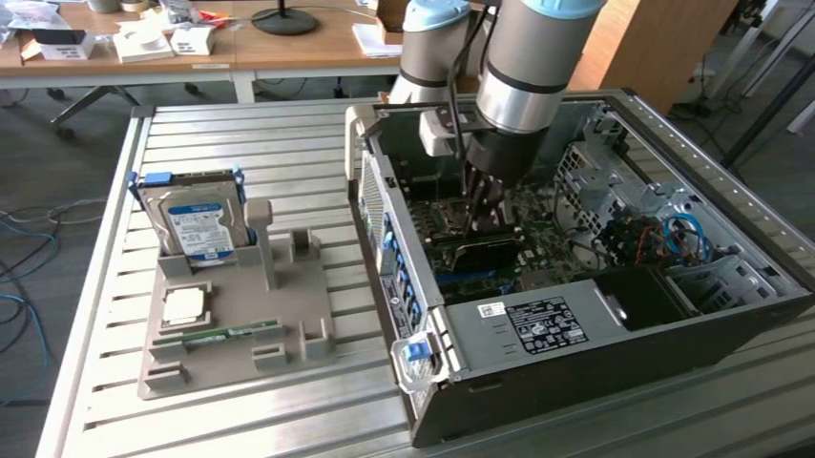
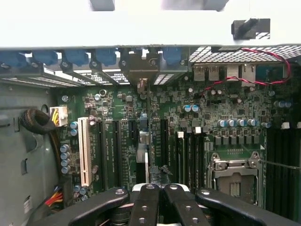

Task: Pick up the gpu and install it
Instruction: 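Press down on the gpu until it lock into place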

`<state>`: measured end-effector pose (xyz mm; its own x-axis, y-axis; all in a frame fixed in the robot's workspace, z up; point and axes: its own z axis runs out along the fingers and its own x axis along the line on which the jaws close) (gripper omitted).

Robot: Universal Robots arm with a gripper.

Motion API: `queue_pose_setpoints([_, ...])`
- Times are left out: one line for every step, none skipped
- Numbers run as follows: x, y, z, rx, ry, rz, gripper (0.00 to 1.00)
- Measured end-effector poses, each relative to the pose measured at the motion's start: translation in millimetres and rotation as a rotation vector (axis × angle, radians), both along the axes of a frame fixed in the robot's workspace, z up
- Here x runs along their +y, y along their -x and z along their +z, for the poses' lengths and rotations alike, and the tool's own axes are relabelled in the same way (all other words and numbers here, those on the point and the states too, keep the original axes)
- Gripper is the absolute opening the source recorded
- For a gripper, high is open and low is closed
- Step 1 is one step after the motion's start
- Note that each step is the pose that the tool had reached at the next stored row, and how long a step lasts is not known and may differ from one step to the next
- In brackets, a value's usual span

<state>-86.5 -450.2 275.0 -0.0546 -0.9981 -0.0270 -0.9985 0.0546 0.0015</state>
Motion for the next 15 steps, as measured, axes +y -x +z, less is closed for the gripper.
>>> queue_pose_setpoints([0.0, 0.1, -0.8, -0.0001, -0.0001, 0.0, 0.11])
queue_pose_setpoints([0.0, 0.1, -1.2, 0.0, 0.0, 0.0, 0.11])
queue_pose_setpoints([0.0, 0.1, -1.2, 0.0, 0.0002, 0.0, 0.11])
queue_pose_setpoints([0.0, 0.2, -1.3, 0.0, 0.0002, 0.0, 0.11])
queue_pose_setpoints([-0.3, 0.4, -1.4, 0.0, 0.0, 0.0, 0.11])
queue_pose_setpoints([-0.5, 0.5, -1.4, -0.0001, -0.0001, 0.0, 0.11])
queue_pose_setpoints([-0.7, 0.6, -1.4, 0.0, 0.0, 0.0, 0.11])
queue_pose_setpoints([-0.7, 0.6, -1.4, 0.0, 0.0, 0.0, 0.11])
queue_pose_setpoints([-0.8, 0.6, -1.7, -0.0001, 0.0, 0.0, 0.11])
queue_pose_setpoints([-0.8, 0.7, -2.5, 0.0, 0.0, 0.0, 0.11])
queue_pose_setpoints([-0.8, 0.7, -3.5, 0.0, 0.0, 0.0, 0.11])
queue_pose_setpoints([-0.8, 0.6, -4.4, 0.0, 0.0001, 0.0, 0.11])
queue_pose_setpoints([-0.8, 0.7, -4.7, 0.0, 0.0001, 0.0, 0.11])
queue_pose_setpoints([-0.8, 0.7, -4.7, 0.0001, 0.0002, 0.0, 0.11])
queue_pose_setpoints([-0.8, 0.7, -4.7, 0.0001, 0.0003, 0.0, 0.11])
